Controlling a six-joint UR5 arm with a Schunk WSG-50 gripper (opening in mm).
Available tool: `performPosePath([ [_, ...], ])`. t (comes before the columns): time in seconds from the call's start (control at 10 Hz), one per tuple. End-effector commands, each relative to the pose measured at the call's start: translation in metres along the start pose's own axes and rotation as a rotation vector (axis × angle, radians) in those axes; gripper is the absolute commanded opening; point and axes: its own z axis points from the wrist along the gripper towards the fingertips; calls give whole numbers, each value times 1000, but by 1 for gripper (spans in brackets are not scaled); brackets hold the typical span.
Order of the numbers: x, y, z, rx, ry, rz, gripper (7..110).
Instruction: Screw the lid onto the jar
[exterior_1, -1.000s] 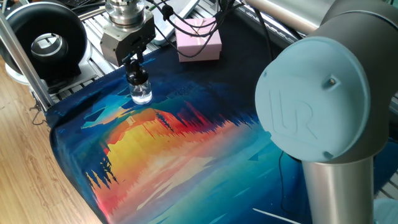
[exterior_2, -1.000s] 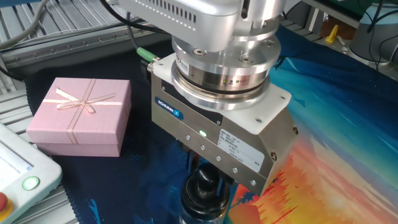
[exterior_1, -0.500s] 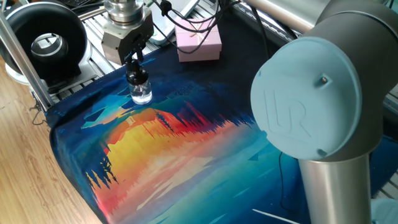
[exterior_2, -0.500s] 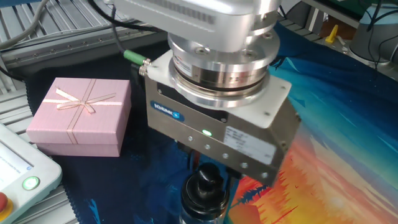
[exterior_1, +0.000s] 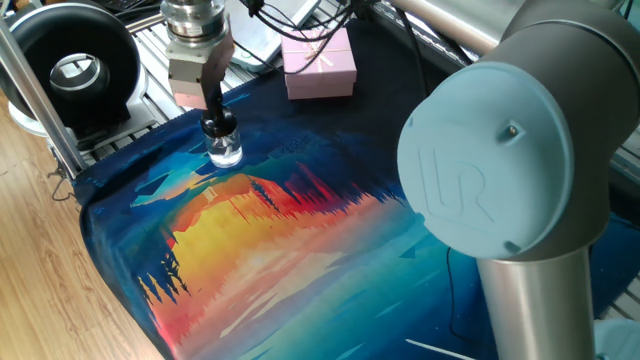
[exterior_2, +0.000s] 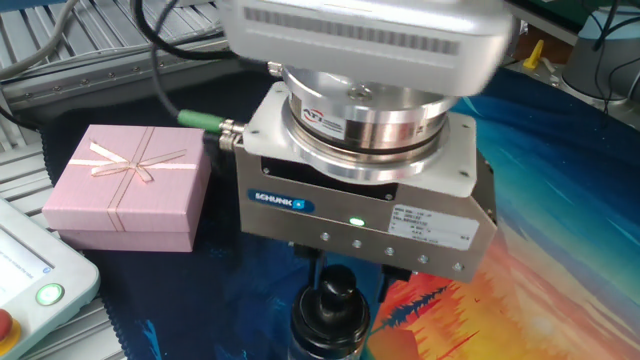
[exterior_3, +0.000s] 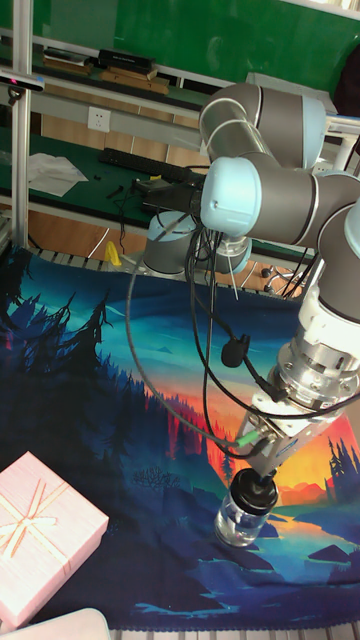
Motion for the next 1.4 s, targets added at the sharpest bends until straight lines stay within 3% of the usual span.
performPosePath([
  [0.0, -9, -9, -4, 15, -22, -157, 44],
  [0.3, -21, -10, -7, 21, -60, -269, 44],
  [0.6, -16, -12, -2, 45, -40, -340, 44],
  [0.7, -12, -10, 1, 41, -33, -360, 22],
  [0.9, -8, -4, 6, 26, -38, -372, 22],
  [1.1, -9, -4, 7, 39, -41, -380, 22],
  [1.3, -4, -7, -1, 39, -9, -392, 22],
])
